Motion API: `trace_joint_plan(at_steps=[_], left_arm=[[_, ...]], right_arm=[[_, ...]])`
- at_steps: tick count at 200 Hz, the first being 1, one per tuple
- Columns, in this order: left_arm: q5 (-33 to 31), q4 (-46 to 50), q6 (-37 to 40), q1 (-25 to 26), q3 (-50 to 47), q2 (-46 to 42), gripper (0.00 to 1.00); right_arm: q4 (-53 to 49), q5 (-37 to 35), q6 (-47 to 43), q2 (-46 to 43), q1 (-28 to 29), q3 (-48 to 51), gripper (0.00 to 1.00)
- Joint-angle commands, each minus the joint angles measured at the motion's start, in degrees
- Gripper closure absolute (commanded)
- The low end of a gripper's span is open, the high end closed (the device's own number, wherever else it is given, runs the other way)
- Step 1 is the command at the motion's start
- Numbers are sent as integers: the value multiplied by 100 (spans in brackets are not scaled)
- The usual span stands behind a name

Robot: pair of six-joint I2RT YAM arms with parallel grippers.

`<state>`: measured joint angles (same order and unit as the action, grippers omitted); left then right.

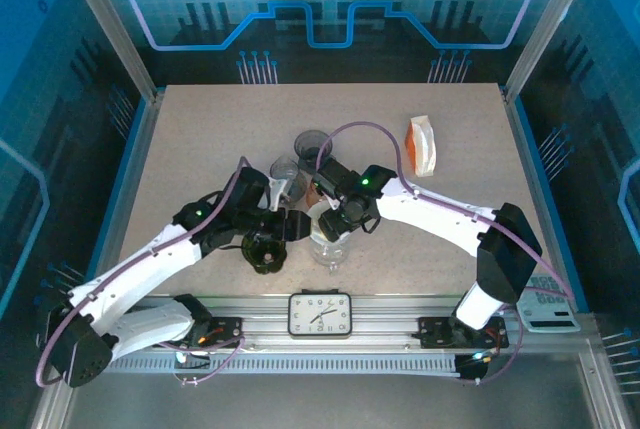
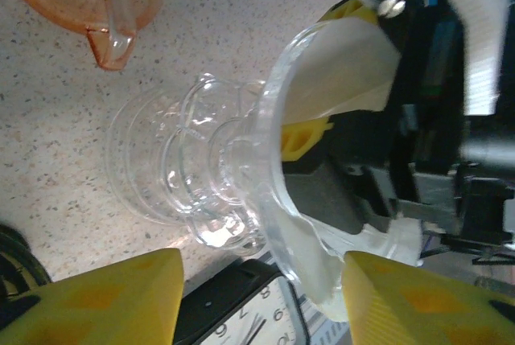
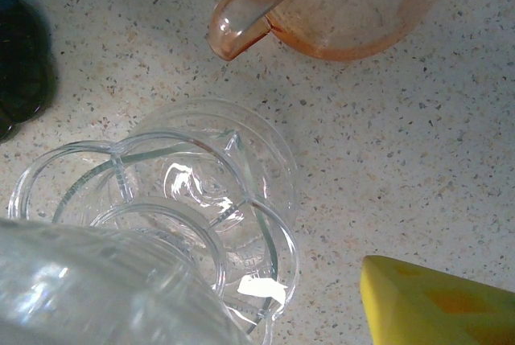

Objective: Place the coffee filter in the dripper

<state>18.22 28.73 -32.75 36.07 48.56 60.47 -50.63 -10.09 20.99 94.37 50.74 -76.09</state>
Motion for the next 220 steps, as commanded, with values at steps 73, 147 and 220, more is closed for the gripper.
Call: trace_joint_plan(at_steps=[73, 147, 220], left_arm=[[-152, -129, -4, 30, 185, 289, 52], [-108, 104, 69, 28, 129, 159, 61], [-81, -25, 23, 29, 46, 173, 56]], right_arm=[[115, -169, 58, 55, -6, 205, 35], [142, -226, 110, -379, -13, -134, 33], [-8, 191, 247, -413, -20, -285, 26]])
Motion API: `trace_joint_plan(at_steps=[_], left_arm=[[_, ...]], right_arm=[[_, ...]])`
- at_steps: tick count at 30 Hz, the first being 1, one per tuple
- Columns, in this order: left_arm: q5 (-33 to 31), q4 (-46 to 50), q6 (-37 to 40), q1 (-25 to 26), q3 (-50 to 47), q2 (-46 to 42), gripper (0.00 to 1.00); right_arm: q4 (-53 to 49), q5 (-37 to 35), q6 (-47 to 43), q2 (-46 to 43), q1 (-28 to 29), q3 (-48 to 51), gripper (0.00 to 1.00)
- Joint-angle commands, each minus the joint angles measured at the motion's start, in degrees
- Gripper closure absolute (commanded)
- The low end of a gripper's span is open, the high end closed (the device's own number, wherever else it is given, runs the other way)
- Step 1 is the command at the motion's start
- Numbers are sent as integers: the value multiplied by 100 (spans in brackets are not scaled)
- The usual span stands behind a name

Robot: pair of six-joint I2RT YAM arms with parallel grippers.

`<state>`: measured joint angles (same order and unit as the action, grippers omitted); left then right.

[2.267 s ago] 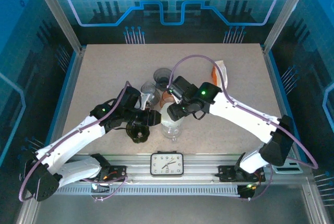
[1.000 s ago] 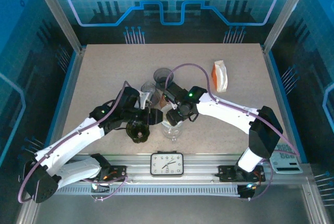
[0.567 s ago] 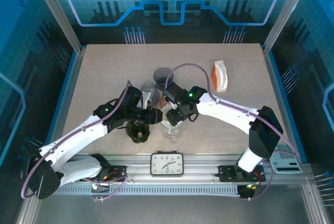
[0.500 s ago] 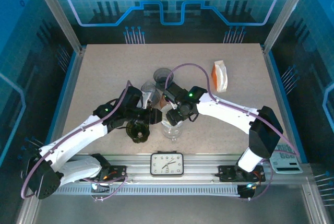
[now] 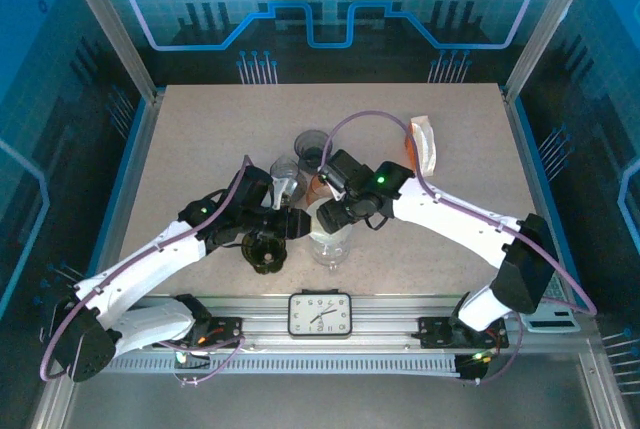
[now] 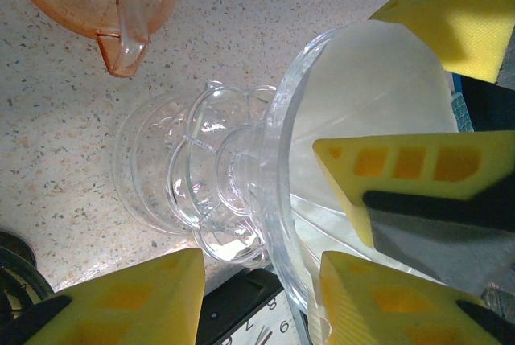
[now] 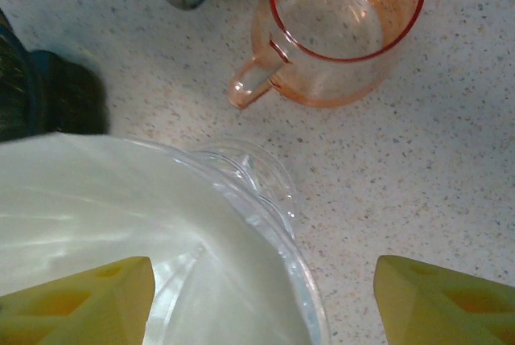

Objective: Place the coffee filter in the dripper

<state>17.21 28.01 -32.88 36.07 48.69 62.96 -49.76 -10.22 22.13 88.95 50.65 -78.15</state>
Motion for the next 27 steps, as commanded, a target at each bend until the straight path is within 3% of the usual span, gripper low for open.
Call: trace_joint_plan(at_steps=[1, 27], left_arm=[[19, 42, 36, 30, 30, -75, 56], [83, -65, -21, 26, -129, -53, 57]], right_arm=[[-96, 204, 133, 129, -12, -80, 26], [1, 34, 50, 607, 17, 283, 27]])
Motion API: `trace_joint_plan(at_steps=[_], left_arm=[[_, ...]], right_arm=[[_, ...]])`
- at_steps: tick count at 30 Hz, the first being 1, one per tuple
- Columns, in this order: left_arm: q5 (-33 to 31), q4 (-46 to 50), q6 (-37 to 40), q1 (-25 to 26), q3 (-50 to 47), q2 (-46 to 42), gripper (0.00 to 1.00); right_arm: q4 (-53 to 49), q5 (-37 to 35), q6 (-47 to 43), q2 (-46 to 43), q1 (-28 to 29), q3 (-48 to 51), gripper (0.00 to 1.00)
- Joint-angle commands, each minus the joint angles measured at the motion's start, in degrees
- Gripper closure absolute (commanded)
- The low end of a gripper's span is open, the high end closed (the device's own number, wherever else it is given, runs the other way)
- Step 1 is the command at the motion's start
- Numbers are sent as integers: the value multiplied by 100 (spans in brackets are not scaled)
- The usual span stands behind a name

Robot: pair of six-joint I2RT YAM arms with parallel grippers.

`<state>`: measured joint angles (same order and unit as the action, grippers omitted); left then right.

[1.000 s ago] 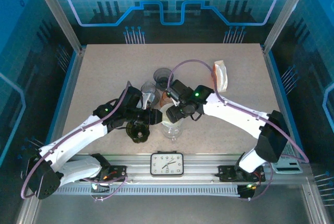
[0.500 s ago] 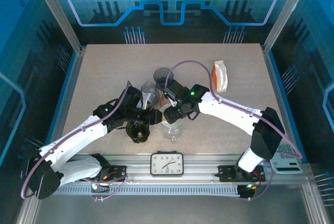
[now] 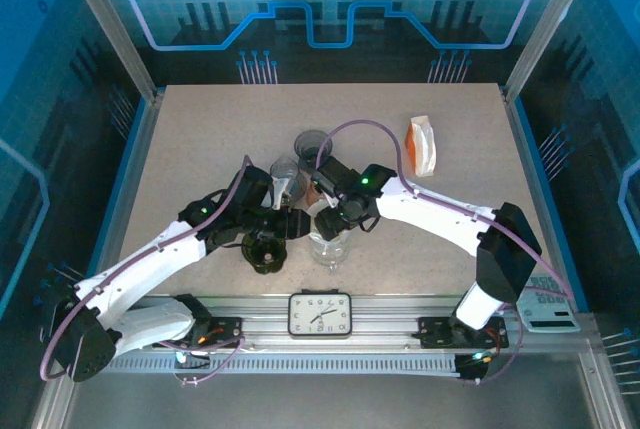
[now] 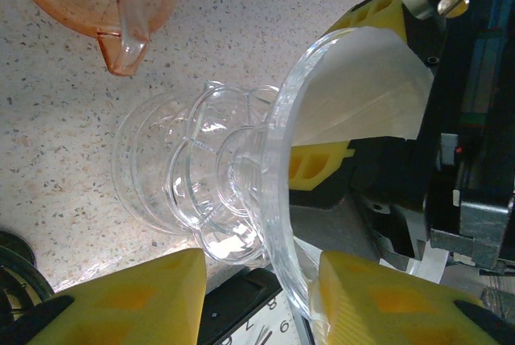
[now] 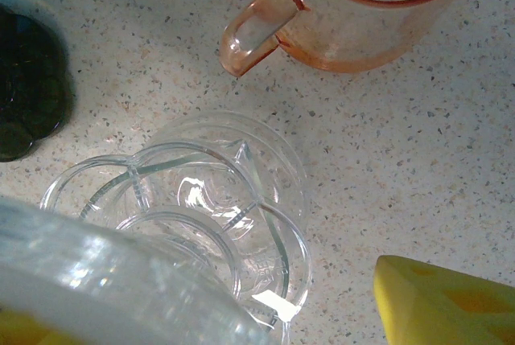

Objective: Place the coffee filter in the dripper

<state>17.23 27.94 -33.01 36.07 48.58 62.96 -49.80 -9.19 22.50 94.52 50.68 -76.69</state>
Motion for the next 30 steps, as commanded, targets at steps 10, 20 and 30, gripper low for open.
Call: trace_joint_plan(at_steps=[10, 20, 30], left_arm=[[78, -101, -31, 31, -146, -21, 57], [96, -114, -49, 29, -140, -29, 66], [70, -109, -56, 29, -160, -97, 65]], right_arm=[[80, -107, 77, 78, 47, 247, 27], [-16, -256, 25, -475, 56, -217, 26], [-393, -329, 196, -1247, 38, 39, 29]])
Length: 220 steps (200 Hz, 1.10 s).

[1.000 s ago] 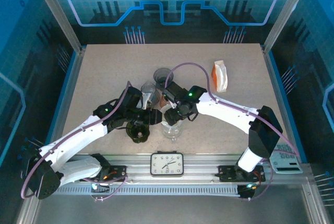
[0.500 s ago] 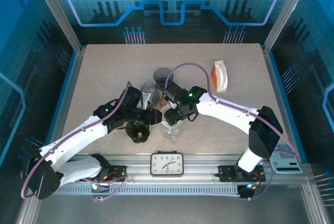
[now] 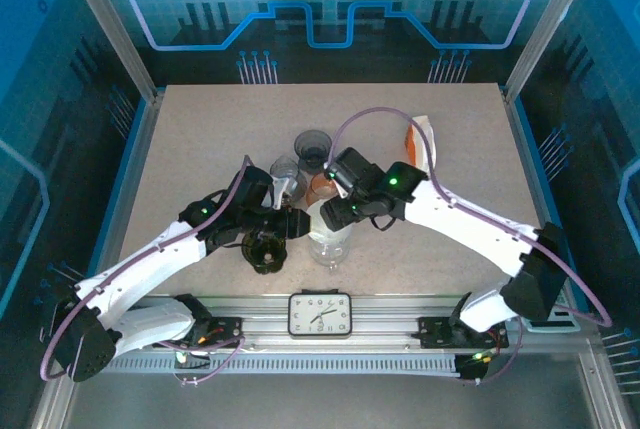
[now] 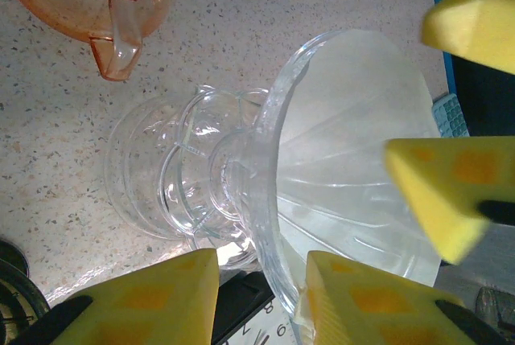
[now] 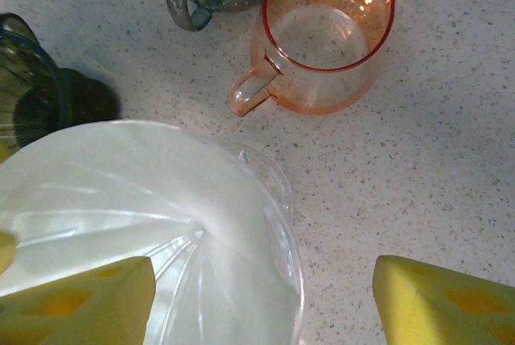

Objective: Place the coffee filter in the dripper

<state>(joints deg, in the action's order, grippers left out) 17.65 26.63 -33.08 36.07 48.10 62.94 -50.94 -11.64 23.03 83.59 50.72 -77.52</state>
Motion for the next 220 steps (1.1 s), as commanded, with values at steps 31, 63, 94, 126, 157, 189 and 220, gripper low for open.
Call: trace_joint_plan(at_steps=[31, 63, 94, 126, 157, 189, 220], left_arm=[[10, 0, -65, 23, -134, -94, 65], [19, -18, -68, 24, -139, -65, 65], [-7, 4, -67, 31, -116, -67, 65], [-13, 9, -93, 30, -99, -94, 64], [-47, -78, -171, 28, -158, -236, 56], [-51, -127, -215, 31, -149, -331, 47], [-51, -107, -243, 31, -119, -448, 42]], right_arm=[[-356, -41, 297, -472, 34, 487, 33], [-274, -52, 317, -515, 35, 580, 35], [-22, -47, 296, -618, 43, 435, 31], [232, -383, 207, -899, 36, 378, 28], [324, -471, 210, -1030, -15, 430, 28], [390, -553, 271, -1122, -20, 519, 28], [453, -739, 273, -1278, -47, 584, 28]])
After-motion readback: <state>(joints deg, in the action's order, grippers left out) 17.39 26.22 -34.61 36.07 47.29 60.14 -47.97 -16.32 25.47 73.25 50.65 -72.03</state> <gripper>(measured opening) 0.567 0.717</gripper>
